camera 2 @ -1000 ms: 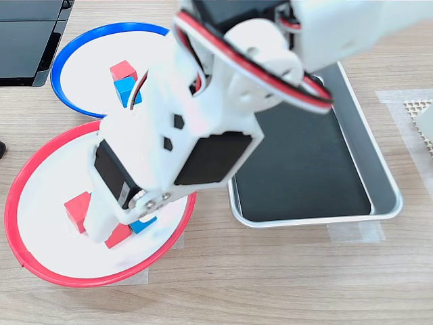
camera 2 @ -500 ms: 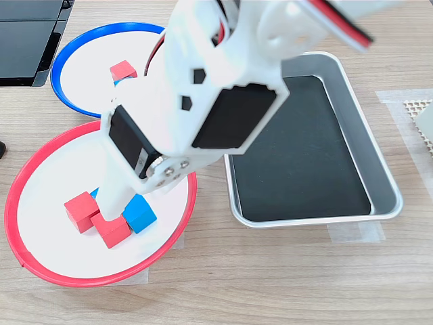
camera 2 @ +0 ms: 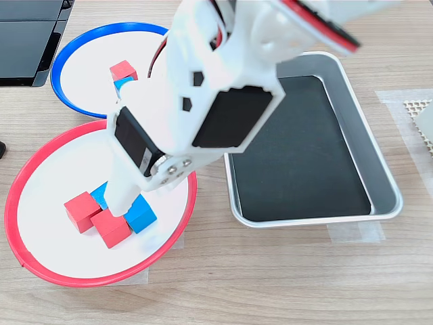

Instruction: Relocate any misplaced blocks to their matching dishes.

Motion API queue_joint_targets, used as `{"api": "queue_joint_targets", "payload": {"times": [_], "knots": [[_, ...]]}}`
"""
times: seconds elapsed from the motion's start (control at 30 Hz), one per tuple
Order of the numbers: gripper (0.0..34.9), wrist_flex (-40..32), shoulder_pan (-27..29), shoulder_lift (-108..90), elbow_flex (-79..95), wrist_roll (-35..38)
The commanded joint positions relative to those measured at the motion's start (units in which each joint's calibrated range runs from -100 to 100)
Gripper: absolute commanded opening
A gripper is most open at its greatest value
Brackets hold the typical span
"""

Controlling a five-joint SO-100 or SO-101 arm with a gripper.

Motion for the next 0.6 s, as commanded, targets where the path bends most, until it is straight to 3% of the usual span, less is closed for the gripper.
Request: {"api": "queue_joint_targets", "payload": {"times": [0.0, 0.57], "knots": [[12.8, -0.1, 0.8, 0.1, -0.3, 0.1], [12.4, 4.3, 0.6, 8.1, -12.2, -1.6]]}}
